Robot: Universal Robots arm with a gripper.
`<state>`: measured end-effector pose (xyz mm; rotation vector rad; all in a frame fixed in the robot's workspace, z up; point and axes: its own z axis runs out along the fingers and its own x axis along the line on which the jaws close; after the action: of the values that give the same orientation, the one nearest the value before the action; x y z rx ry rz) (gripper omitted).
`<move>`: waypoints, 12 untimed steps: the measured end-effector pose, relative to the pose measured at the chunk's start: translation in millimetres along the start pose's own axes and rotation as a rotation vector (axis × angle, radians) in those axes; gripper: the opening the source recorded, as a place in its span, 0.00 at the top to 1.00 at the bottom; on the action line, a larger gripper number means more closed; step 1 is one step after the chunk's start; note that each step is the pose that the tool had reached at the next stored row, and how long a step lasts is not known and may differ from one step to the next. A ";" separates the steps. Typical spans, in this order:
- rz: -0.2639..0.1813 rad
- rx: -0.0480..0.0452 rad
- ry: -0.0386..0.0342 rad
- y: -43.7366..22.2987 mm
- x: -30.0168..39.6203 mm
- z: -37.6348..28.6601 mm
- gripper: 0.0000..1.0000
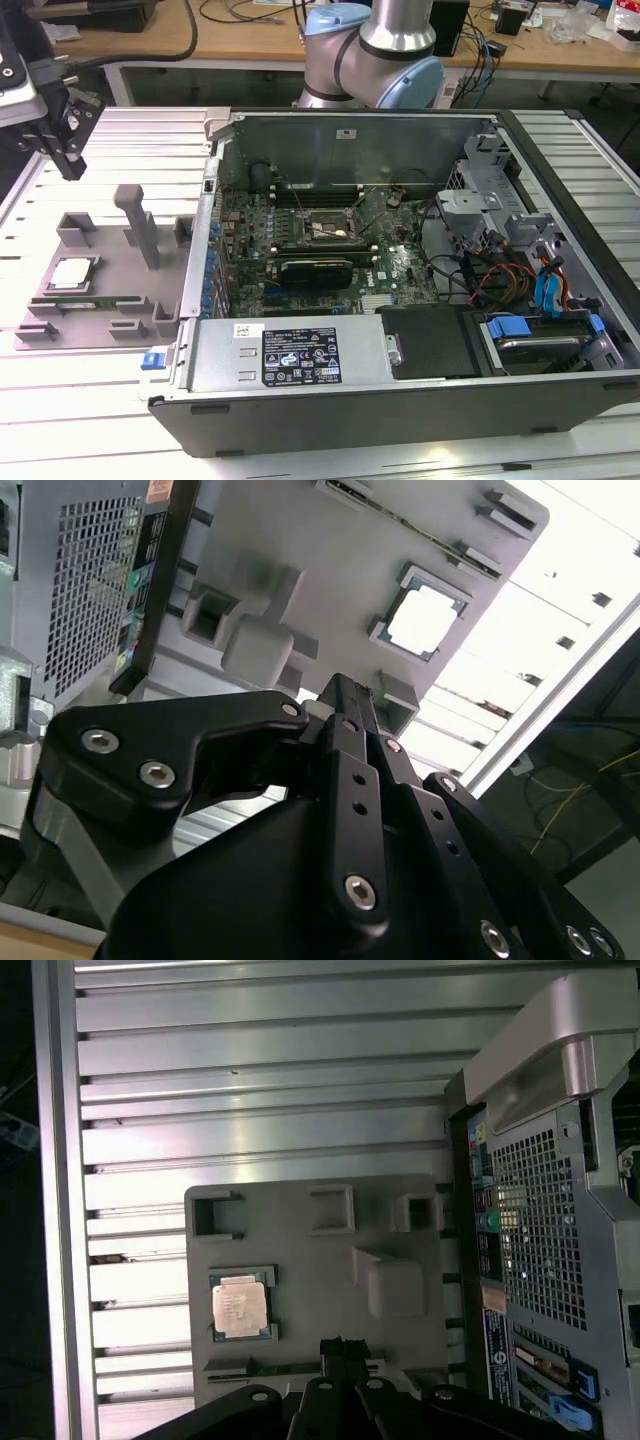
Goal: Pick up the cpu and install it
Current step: 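Reach for the cpu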
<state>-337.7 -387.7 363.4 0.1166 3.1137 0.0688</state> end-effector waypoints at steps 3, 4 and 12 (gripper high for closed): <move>0.000 0.0000 0.0001 -0.7 7.9 3.3 0.89; 0.000 0.0000 -0.0001 -0.9 9.3 3.9 0.89; 0.000 0.0000 0.0000 -3.2 34.0 14.4 0.89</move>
<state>-371.4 -387.7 348.1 0.1166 3.1137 0.0688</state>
